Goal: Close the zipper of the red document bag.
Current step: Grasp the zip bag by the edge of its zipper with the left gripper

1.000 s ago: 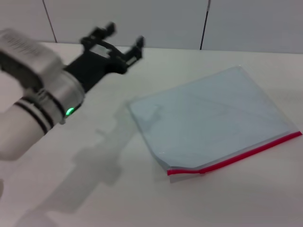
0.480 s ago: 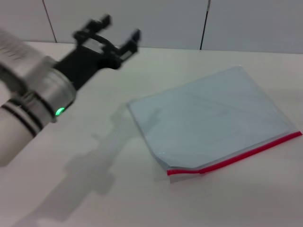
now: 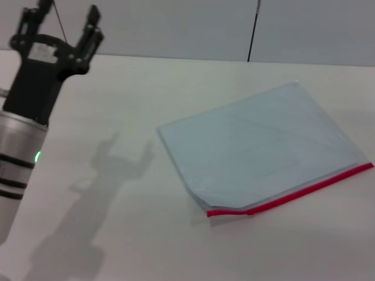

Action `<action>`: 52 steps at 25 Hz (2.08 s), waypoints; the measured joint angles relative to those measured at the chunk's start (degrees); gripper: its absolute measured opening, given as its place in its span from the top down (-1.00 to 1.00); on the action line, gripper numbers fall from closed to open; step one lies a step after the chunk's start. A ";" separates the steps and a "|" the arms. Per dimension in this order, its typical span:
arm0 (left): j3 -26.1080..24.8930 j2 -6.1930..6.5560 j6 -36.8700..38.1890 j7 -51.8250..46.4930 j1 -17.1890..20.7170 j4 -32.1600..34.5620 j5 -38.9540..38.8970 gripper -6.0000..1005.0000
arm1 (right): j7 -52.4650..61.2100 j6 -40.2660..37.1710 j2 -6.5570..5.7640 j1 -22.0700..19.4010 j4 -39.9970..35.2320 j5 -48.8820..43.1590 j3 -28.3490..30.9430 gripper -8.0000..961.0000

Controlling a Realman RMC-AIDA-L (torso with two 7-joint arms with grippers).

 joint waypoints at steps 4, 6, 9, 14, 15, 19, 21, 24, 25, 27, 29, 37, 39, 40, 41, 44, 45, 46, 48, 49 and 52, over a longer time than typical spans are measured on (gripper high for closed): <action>-0.38 -2.79 -6.39 -0.02 -1.77 -7.05 -2.47 -0.48 | 0.00 0.00 0.00 0.18 0.00 0.00 -0.03 -0.86; -0.14 -3.14 -8.40 -0.05 -2.24 -8.55 -4.21 -0.48 | 0.00 0.00 0.00 0.29 0.01 0.00 -0.10 -0.86; 0.08 -3.14 -9.17 -0.10 -2.30 -8.70 -5.81 -0.47 | 0.00 0.00 0.00 0.35 0.00 0.00 -0.13 -0.86; 0.12 -3.14 -9.34 -0.13 -2.28 -8.78 -6.11 -0.46 | 0.00 -0.01 0.00 0.30 0.01 0.00 -0.22 -0.86; 0.12 -3.15 -9.36 -0.13 -2.27 -8.79 -6.12 -0.46 | 0.00 -0.02 0.00 0.29 0.01 0.00 -0.24 -0.86; 0.14 -3.17 -9.44 -0.13 -2.25 -8.82 -6.15 -0.45 | 0.00 -0.01 0.00 0.27 0.00 0.00 -0.27 -0.86; 0.14 -3.18 -9.46 -0.13 -2.24 -8.83 -6.16 -0.45 | 0.00 -0.01 0.00 0.26 0.00 0.00 -0.27 -0.86; 0.15 -3.20 -9.44 -0.13 -2.23 -8.85 -6.18 -0.44 | 0.00 0.00 0.00 0.26 0.00 0.00 -0.33 -0.86; 0.15 -3.21 -9.36 -0.13 -2.23 -8.89 -6.18 -0.44 | 0.00 -0.01 0.00 0.28 0.00 0.00 -0.35 -0.86; 0.15 -3.22 -9.28 -0.13 -2.28 -9.10 -6.18 -0.44 | 0.00 -0.02 0.00 0.31 0.00 0.00 -0.35 -0.86; 0.15 -3.22 -9.35 -0.13 -2.31 -9.28 -6.18 -0.43 | 0.00 -0.02 0.00 0.32 0.01 0.00 -0.32 -0.86; 0.15 -3.22 -9.51 -0.13 -2.30 -9.33 -6.19 -0.42 | 0.00 -0.08 0.00 0.34 0.01 0.00 -0.24 -0.86; 0.15 -3.22 -9.52 -0.13 -2.28 -9.33 -6.19 -0.42 | 0.00 -0.09 0.00 0.34 0.01 0.00 -0.16 -0.86; 0.15 -3.23 -9.53 -0.13 -2.28 -9.33 -6.19 -0.41 | 0.00 -0.09 0.00 0.33 0.01 0.00 -0.13 -0.86; 0.15 -3.23 -9.53 -0.13 -2.27 -9.33 -6.19 -0.41 | 0.00 -0.09 0.00 0.32 0.00 0.00 -0.10 -0.86; 0.91 -3.10 -8.78 -0.14 -2.14 -8.61 -6.18 -0.41 | 0.00 -0.09 0.00 0.25 0.01 0.00 -0.09 -0.86; 1.59 -2.79 -7.64 -0.16 -2.10 -7.63 -6.20 -0.40 | 0.00 -0.10 0.00 0.18 0.01 0.00 -0.08 -0.86; 2.31 -2.41 -6.33 -0.19 -2.09 -6.38 -6.23 -0.40 | 0.00 -0.10 0.00 0.09 -0.01 0.01 -0.05 -0.86; 4.17 -0.05 0.12 -0.18 -1.98 -0.68 -6.30 -0.40 | 0.00 -0.09 0.00 -0.05 0.00 0.00 -0.03 -0.86; 5.08 1.68 4.36 -0.19 -1.96 2.99 -6.34 -0.40 | 0.00 -0.09 0.00 -0.09 0.01 0.00 -0.04 -0.86; 7.64 6.77 14.01 -0.17 -2.42 11.87 -6.34 -0.39 | 0.00 -0.09 0.00 -0.10 0.00 0.00 -0.01 -0.86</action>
